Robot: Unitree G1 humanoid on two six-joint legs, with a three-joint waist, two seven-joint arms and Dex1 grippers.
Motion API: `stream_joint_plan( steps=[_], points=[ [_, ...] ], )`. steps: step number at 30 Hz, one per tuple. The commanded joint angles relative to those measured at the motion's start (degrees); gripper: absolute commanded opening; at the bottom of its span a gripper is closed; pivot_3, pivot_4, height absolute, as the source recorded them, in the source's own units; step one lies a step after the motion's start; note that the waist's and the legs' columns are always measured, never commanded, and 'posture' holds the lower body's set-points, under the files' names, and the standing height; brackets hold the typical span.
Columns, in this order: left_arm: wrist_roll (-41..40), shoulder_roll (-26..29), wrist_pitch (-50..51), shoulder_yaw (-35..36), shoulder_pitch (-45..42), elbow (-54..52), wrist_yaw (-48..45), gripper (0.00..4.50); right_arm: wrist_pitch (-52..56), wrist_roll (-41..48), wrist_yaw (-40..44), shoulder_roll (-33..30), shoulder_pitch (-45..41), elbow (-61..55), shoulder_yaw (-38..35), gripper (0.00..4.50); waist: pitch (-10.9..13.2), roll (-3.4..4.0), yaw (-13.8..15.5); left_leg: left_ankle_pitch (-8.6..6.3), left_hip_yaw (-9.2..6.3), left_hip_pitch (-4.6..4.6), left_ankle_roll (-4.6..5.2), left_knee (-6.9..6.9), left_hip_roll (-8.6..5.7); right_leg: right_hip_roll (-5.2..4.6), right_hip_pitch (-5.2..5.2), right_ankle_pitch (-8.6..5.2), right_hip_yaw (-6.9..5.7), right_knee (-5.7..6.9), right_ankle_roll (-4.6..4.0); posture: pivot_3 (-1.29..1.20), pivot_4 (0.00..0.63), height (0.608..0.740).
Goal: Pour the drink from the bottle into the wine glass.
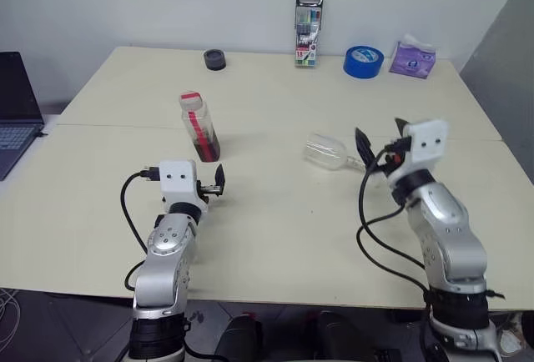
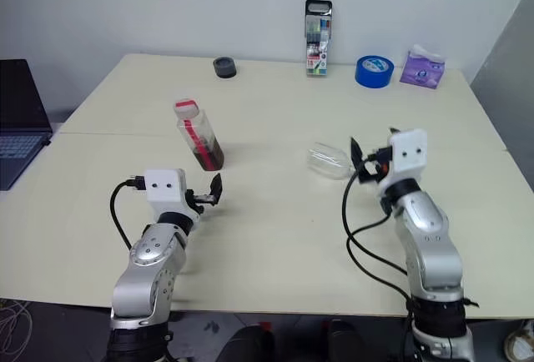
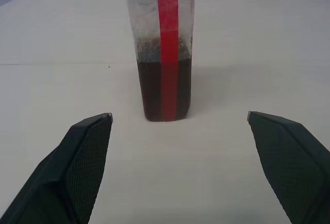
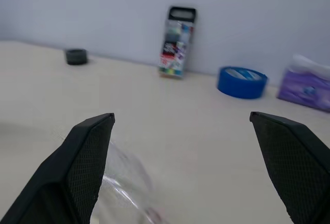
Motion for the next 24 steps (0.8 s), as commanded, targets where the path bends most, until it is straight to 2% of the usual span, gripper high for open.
stream_joint_plan(
  steps=[1,5,11,24],
  points=[
    [0.71,-0.47,-1.46,-0.13,-1.47,-0.43,1.02,4.48,5.76,9.16,11.21,-3.04,-5.1,1.09,1.5,4.5,0.0,0.01,0.06,0.0,-0.02,-0.02,0.01,0.01,0.0,-0.01,0.01,0.0,-0.02,-0.01,0.0,0.0,0.15,0.74],
    [1.26,-0.37,-1.66,0.11,-3.3,0.78,1.79,4.48,9.14,14.8,20.54,-8.54,-9.27,3.76,1.48,4.5,0.0,0.0,0.36,-0.03,-0.02,-0.05,0.05,0.03,-0.03,-0.05,0.02,0.0,-0.03,-0.09,0.0,0.0,0.15,0.74],
    [1.83,0.97,-1.93,-0.24,-5.78,1.94,1.44,4.48,12.63,19.76,26.19,-12.64,-13.27,4.82,1.55,4.5,0.0,0.0,0.35,-0.03,-0.03,-0.08,0.06,0.03,-0.02,-0.06,0.01,0.01,-0.03,-0.1,-0.01,0.0,0.15,0.74],
    [1.28,4.08,-1.9,1.79,-13.54,5.68,0.3,4.48,15.22,23.48,25.4,-12.12,-15.87,1.1,2.42,4.5,0.0,0.0,0.36,-0.03,-0.03,-0.1,0.05,0.04,0.0,-0.06,0.0,0.01,-0.05,-0.1,-0.01,0.0,0.15,0.74]
  ],
)
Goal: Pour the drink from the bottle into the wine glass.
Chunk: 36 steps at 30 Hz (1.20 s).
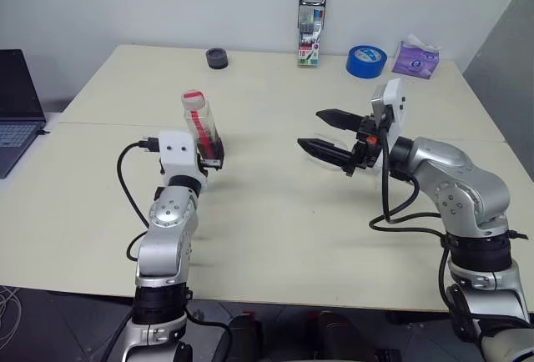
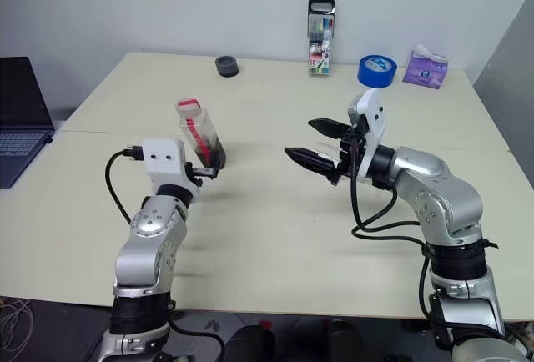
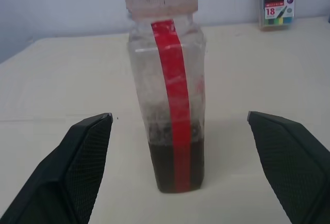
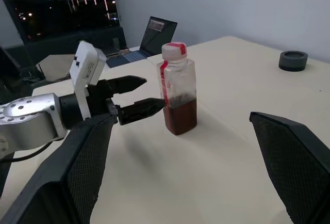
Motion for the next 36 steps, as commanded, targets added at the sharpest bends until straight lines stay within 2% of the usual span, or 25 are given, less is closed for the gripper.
stream_joint_plan(
  steps=[1,25,36],
  points=[
    [-0.16,1.21,-1.11,1.39,-2.54,0.72,-0.5,4.48,0.3,1.98,-0.76,0.26,-1.39,-3.36,-0.97,4.5,0.0,0.0,-0.03,0.0,0.0,0.0,0.0,0.0,0.0,0.0,0.0,0.0,0.0,0.0,0.0,0.0,0.15,0.74],
    [-0.42,4.26,-13.55,2.15,-15.28,23.18,-3.1,4.48,-0.17,2.34,-6.84,1.29,1.59,-6.25,-1.75,4.5,0.0,0.0,-0.04,0.07,0.0,-0.02,-0.11,0.0,-0.01,-0.02,-0.04,0.0,-0.02,-0.02,0.0,0.0,0.15,0.74],
    [-1.51,4.39,-16.54,2.47,-16.95,27.05,-4.6,4.48,-0.37,2.28,-8.08,1.01,2.16,-6.43,-2.18,4.5,0.0,0.0,-0.04,0.07,0.0,-0.02,-0.12,0.0,-0.01,-0.02,-0.04,0.0,-0.02,-0.02,0.0,0.0,0.15,0.74]
  ],
)
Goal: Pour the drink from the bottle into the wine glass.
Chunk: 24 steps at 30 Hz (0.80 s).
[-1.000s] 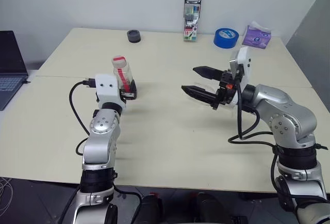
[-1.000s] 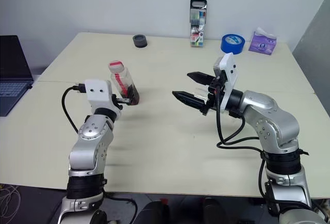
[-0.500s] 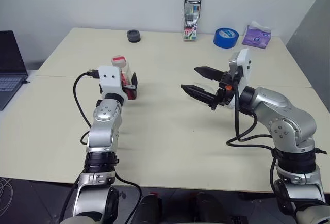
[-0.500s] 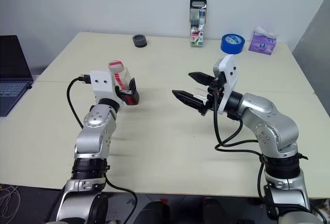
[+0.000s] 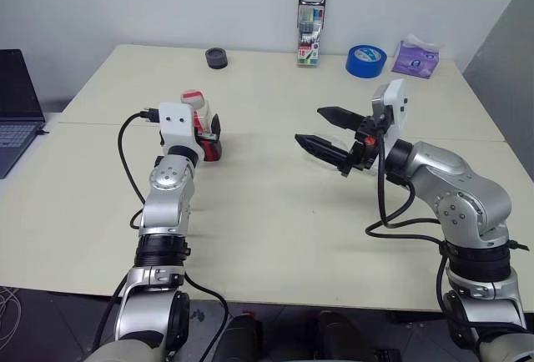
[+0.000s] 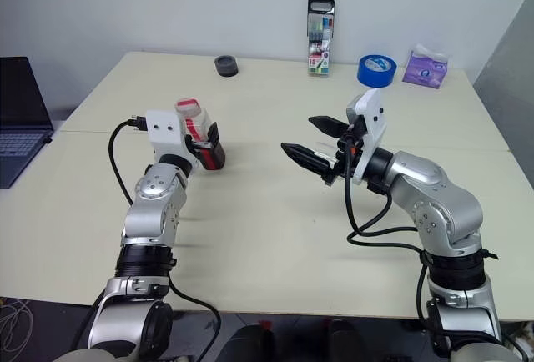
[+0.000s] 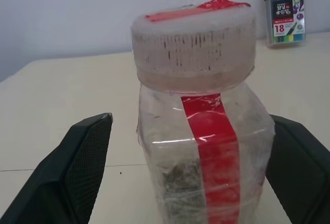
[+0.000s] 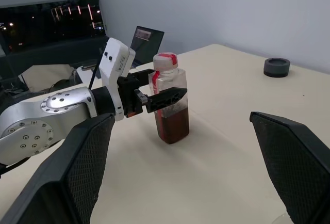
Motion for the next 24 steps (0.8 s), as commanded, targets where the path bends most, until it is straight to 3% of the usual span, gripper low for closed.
stream_joint_plan(
  steps=[1,6,15,21,24],
  points=[
    [-0.62,0.45,-2.31,0.5,-2.2,-0.43,-0.74,4.48,-0.88,0.88,-0.48,-0.4,-0.04,-2.26,-2.01,4.5,0.0,0.0,0.0,0.0,0.0,0.0,0.0,0.0,0.0,0.0,0.0,0.0,0.0,-0.01,0.0,0.0,0.15,0.74],
    [-0.94,0.2,-3.57,0.7,-2.55,0.56,-1.03,4.48,-1.05,0.72,-0.61,-0.45,-0.15,-1.92,-1.94,4.5,0.0,0.0,0.0,0.0,0.01,0.0,0.0,0.0,0.0,0.0,0.0,0.0,0.0,-0.01,0.0,0.0,0.15,0.74],
    [-1.62,0.23,-3.76,0.83,-1.76,0.67,-1.22,1.93,-1.05,0.8,-0.83,-0.45,-0.69,-1.15,-2.03,4.5,0.0,0.0,-0.06,0.0,0.0,0.0,0.0,0.0,0.0,0.0,0.0,0.0,0.0,0.0,0.0,0.0,0.15,0.74],
    [-0.63,1.09,-1.28,0.46,-0.59,-0.9,-0.43,1.88,-0.77,0.35,-1.29,-0.52,-0.94,-1.41,-1.54,4.5,0.0,0.0,-0.11,0.0,0.01,0.0,0.0,0.0,0.0,0.0,-0.01,0.0,0.01,0.0,0.0,0.0,0.15,0.74],
    [-3.05,1.52,1.98,-0.7,0.67,-6.99,-4.57,1.88,-0.09,-0.2,-1.7,-0.75,-1.68,-1.87,-0.72,4.5,0.0,0.0,-0.22,0.0,0.01,0.0,0.0,-0.01,0.01,0.0,-0.01,0.0,0.01,0.01,0.0,0.0,0.15,0.74]
  ],
)
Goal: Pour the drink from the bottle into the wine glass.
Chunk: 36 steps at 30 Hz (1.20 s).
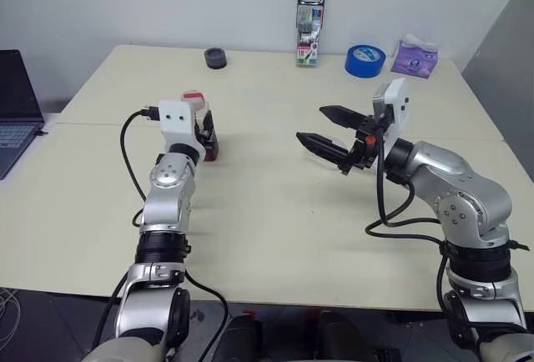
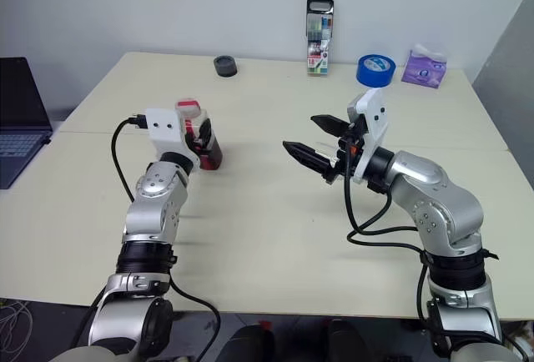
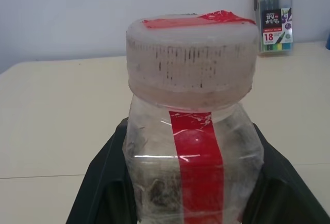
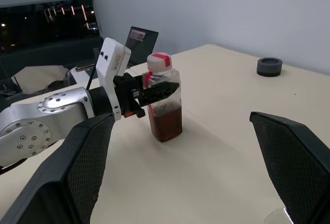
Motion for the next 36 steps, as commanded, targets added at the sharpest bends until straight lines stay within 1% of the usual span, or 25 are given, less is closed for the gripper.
stream_joint_plan(
  steps=[1,3,7,10,13,18,22,34,36],
  points=[
    [-2.87,1.49,4.12,-1.52,1.21,-9.51,-5.65,1.88,0.35,0.32,-0.76,-0.45,-2.05,-2.1,-0.63,4.5,0.0,0.0,-0.03,0.0,0.0,0.0,-0.01,0.0,0.0,0.0,0.0,0.0,0.0,0.0,0.0,0.0,0.15,0.74],
    [-5.08,2.29,7.0,-3.25,1.89,-14.04,-10.44,1.88,0.73,0.76,-0.94,-0.18,-2.81,-2.24,-0.62,4.5,0.0,0.0,0.05,0.04,-0.01,-0.02,-0.07,0.0,0.0,0.0,-0.01,0.0,-0.01,-0.01,0.0,0.0,0.15,0.74],
    [-8.0,5.83,10.72,-8.2,5.01,-22.29,-20.89,1.88,1.54,1.71,-0.66,0.33,-3.89,-2.67,-0.19,4.5,0.01,0.01,0.05,0.06,0.0,-0.05,-0.1,0.01,-0.01,-0.01,-0.01,0.0,0.01,-0.04,0.0,0.0,0.15,0.74],
    [-13.35,7.85,14.12,-9.78,7.09,-28.76,-28.12,1.88,2.42,2.78,-0.48,0.63,-4.31,-3.47,-0.01,4.5,0.02,0.03,0.04,0.06,0.0,-0.05,-0.11,-0.02,0.0,-0.01,-0.01,0.0,0.01,-0.07,0.0,0.0,0.15,0.74],
    [-16.4,8.47,15.43,-10.34,7.39,-31.58,-31.87,1.88,3.29,4.25,-0.65,0.93,-4.54,-4.32,-0.26,4.5,0.04,0.06,0.02,0.04,-0.01,-0.04,-0.06,-0.01,0.0,0.0,-0.01,0.0,0.02,-0.04,0.0,0.0,0.15,0.74],
    [-17.17,8.46,13.62,-12.05,6.47,-30.96,-36.41,1.88,4.13,4.37,-1.64,1.45,-4.11,-5.21,0.67,4.5,0.04,0.06,-0.01,-0.05,0.0,-0.02,0.09,-0.01,0.0,0.0,-0.01,0.0,0.01,-0.03,0.0,0.0,0.15,0.74],
    [-18.57,7.55,14.24,-12.77,5.18,-30.3,-38.58,1.88,3.68,3.94,-3.11,2.97,-4.15,-5.11,1.24,4.5,0.04,0.06,-0.01,-0.05,0.0,-0.03,0.09,0.0,0.0,0.01,-0.01,0.0,0.01,-0.04,0.0,0.0,0.15,0.74],
    [-19.14,7.38,14.53,-13.58,4.59,-29.33,-40.89,1.88,2.73,2.77,-4.87,5.66,-3.24,-6.17,2.88,4.5,0.05,0.07,-0.08,-0.05,-0.01,-0.02,0.09,-0.01,0.0,0.01,-0.01,0.0,0.01,-0.04,0.0,0.0,0.15,0.74],
    [-19.11,7.35,14.65,-13.55,4.67,-29.35,-40.95,1.88,2.63,2.68,-4.74,5.7,-3.19,-6.27,2.98,4.12,0.05,0.07,-0.08,-0.05,-0.01,-0.02,0.09,-0.01,0.0,0.01,-0.01,0.0,0.01,-0.04,0.0,0.0,0.15,0.74]
  ],
)
